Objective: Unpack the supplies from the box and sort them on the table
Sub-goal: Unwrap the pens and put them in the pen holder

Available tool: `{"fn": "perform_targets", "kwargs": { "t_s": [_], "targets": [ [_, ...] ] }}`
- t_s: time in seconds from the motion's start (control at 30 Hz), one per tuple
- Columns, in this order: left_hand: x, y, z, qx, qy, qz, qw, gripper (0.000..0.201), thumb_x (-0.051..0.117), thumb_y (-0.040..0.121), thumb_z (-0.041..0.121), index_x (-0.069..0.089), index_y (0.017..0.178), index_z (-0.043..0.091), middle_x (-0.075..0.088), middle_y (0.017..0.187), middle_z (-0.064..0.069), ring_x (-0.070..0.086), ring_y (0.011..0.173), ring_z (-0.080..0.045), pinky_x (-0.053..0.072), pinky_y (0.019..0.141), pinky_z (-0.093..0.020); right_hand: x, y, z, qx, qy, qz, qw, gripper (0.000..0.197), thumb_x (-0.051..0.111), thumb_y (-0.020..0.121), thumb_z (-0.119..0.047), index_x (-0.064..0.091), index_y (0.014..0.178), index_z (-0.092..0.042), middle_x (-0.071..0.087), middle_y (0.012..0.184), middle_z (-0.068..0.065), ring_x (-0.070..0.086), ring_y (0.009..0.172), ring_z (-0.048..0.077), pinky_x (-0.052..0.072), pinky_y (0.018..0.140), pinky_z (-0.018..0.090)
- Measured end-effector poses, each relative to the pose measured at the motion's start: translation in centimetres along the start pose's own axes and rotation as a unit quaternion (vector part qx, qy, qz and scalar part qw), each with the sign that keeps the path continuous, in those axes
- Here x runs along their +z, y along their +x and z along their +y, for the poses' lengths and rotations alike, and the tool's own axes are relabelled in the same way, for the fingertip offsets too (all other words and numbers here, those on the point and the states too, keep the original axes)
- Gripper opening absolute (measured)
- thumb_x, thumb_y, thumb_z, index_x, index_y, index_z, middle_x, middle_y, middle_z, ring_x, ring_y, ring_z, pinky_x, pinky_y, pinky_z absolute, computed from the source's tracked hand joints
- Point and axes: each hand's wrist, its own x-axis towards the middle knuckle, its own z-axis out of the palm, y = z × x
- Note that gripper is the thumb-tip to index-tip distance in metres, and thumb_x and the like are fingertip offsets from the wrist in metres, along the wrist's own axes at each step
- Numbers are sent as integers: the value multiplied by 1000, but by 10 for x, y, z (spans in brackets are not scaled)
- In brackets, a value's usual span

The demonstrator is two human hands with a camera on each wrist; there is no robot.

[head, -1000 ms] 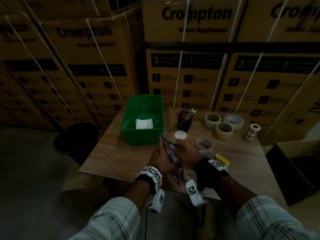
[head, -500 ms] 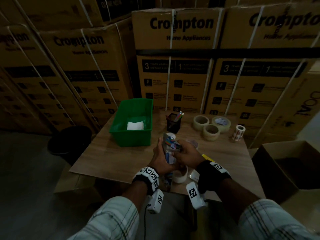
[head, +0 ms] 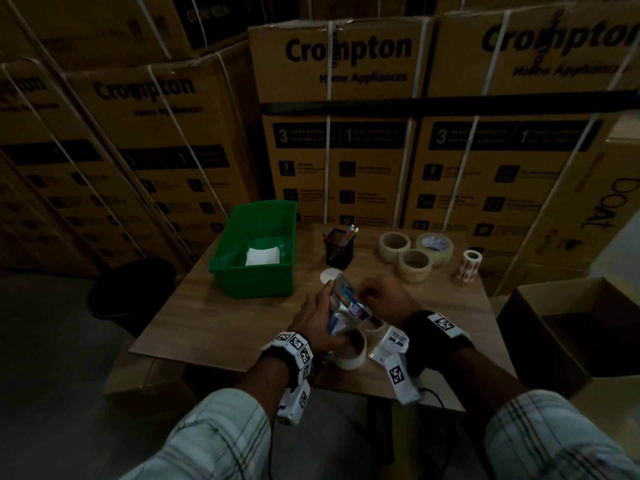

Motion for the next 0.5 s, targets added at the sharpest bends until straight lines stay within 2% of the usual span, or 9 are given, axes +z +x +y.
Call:
{"fn": "perform_targets", "kwargs": {
  "t_s": [0.1,0.17,0.27,0.3,0.37,0.4,0.47,0.5],
  "targets": [
    [-9,5,-1,13,35,0,999,120,75,67,55,-6,152,31,22,150,-7,33,136,-30,35,110,-43,0,12,3,-10,-32,-33,999,19,54,80,5,71,83,-3,63,76,6,53,66,12,39,65,25],
    [-16,10,-2,18,67,-3,998,118,74,68,58,-4,152,28,26,147,-8,39,131,-32,37,107,-41,-1,23,7,-4,-66,-66,996,17,55,82,-1,71,84,-5,67,79,11,57,70,19,46,68,33],
    [-24,22,-6,19,104,-18,994,116,72,72,55,-5,153,24,26,146,-11,42,127,-35,37,104,-41,-7,45,10,-8,-96,-95,991,10,62,82,-16,72,78,-13,69,78,7,63,72,23,51,69,40],
    [-27,27,-6,21,115,-24,993,116,72,72,53,-6,153,24,26,145,-12,42,127,-36,37,104,-41,-9,52,9,-16,-105,-98,990,11,64,82,-19,72,77,-15,69,77,4,63,70,19,51,67,38],
    [-31,39,-8,17,126,-39,991,116,74,72,49,-6,153,23,24,147,-14,39,129,-38,37,106,-44,-12,65,9,-16,-93,-109,990,11,64,85,-17,73,80,-15,66,73,-5,58,62,2,48,62,28],
    [-34,46,-10,15,129,-46,991,116,74,72,48,-6,153,23,24,147,-14,37,130,-38,38,107,-45,-13,72,8,-9,-74,-113,991,11,64,86,-15,73,80,-13,65,72,-6,55,59,-1,46,62,26],
    [-38,63,-14,19,141,-52,989,115,75,71,44,-5,153,24,25,146,-14,36,131,-38,38,106,-47,-15,86,9,11,-56,-118,991,15,64,86,-11,71,72,-11,66,70,1,54,62,4,47,65,31],
    [-41,70,-17,21,141,-53,988,115,75,71,42,-4,152,25,26,145,-14,36,131,-38,38,106,-48,-18,92,7,19,-58,-124,990,23,64,85,-8,67,63,-15,64,65,1,52,61,5,45,64,32]
  ]
}}
